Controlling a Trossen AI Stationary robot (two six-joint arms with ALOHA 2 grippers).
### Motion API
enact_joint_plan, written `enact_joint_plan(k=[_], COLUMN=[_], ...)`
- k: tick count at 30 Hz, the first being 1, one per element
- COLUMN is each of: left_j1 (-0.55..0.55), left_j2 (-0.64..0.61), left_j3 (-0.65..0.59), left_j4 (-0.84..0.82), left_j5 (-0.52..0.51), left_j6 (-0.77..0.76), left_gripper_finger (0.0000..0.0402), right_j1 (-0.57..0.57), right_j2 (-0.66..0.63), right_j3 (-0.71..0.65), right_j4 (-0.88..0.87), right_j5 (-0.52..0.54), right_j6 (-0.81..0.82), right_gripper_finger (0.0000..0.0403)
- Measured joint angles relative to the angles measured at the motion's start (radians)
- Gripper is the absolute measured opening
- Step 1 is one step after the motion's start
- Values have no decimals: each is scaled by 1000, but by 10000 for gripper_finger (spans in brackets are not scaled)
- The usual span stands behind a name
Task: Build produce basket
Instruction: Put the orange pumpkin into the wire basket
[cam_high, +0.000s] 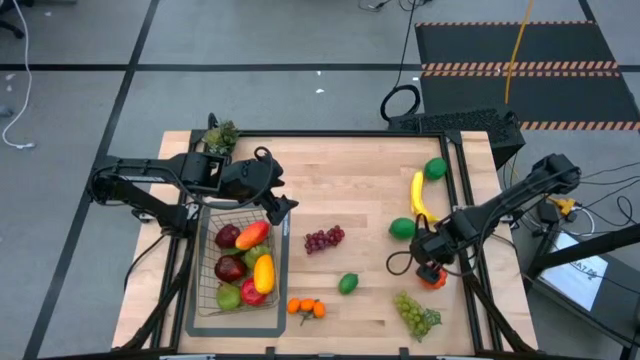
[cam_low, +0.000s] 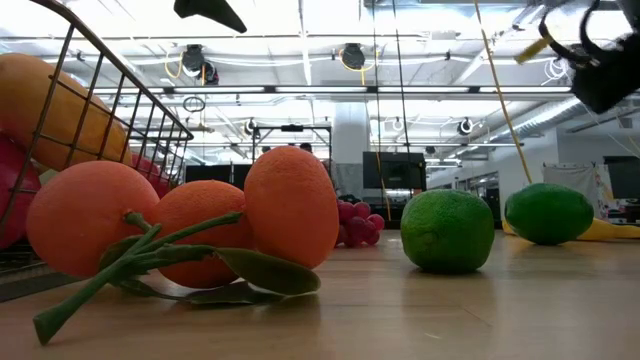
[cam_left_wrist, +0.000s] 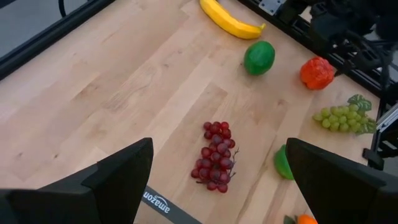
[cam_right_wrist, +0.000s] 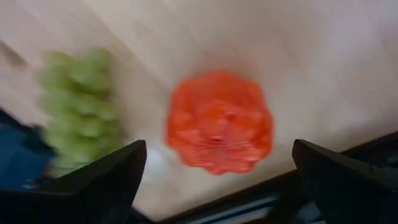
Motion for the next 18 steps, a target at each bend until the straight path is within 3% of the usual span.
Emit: enact_joint_plan(k=[5, 18], left_j1=[0, -6], left_j2=[0, 0], left_j3=[0, 0], left_j4=[0, -2], left_j5=[25, 36], left_j6=[-7, -43], left_gripper_finger=[367, 367], right_j1=[32, 42], right_j2=[-4, -3], right_j3=[-74, -205], right_j4=[42, 363], right_j5=[-3, -7], right_j6=[-16, 155], right_gripper_finger=[400, 399])
